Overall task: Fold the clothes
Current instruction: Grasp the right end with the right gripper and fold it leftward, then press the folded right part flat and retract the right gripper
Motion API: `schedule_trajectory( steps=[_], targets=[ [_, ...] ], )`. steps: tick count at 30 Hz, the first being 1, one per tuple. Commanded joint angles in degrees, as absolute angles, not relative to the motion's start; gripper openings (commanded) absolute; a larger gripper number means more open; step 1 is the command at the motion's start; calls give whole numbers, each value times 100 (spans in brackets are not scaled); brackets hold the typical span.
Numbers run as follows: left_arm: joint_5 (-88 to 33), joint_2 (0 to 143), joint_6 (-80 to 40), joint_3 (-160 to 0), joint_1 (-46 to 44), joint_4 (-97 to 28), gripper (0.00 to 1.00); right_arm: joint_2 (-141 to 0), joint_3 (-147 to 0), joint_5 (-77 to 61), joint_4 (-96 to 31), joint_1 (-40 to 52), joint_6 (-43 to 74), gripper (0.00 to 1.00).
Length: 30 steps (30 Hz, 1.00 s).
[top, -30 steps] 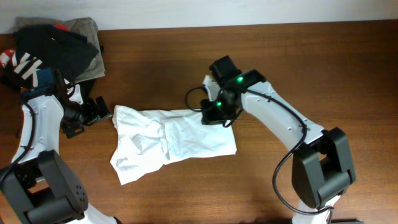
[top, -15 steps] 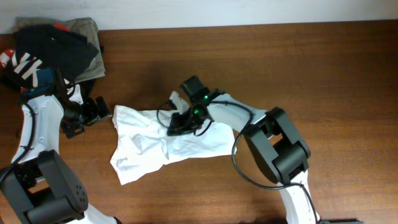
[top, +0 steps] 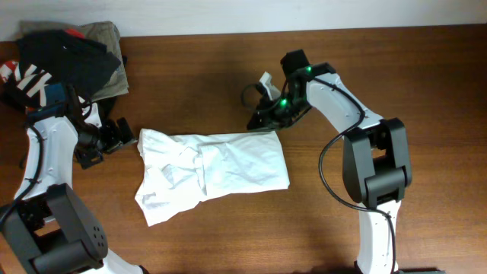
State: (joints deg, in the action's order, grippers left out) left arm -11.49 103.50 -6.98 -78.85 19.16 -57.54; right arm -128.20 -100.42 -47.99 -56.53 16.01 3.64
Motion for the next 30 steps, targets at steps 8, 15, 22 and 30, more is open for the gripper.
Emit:
schedule_trajectory(
  steps=[8, 15, 22, 30],
  targets=[
    [-1122, 10315, -685, -7878, 1929, -5752, 99, -12752, -8259, -4506, -4296, 1354, 239, 24],
    [-1120, 10315, -685, -7878, 1929, -5767, 99, -12575, -10442, -4394, -6831, 624, -220, 20],
    [-1120, 10315, -685, -7878, 1929, -5745, 99, -12488, -10447, -4394, -8608, 1378, -1310, 21],
    [-1120, 10315, -685, -7878, 1927, -5747, 99, -12503, -8256, -5592, -5953, 2733, -30, 21]
  ],
)
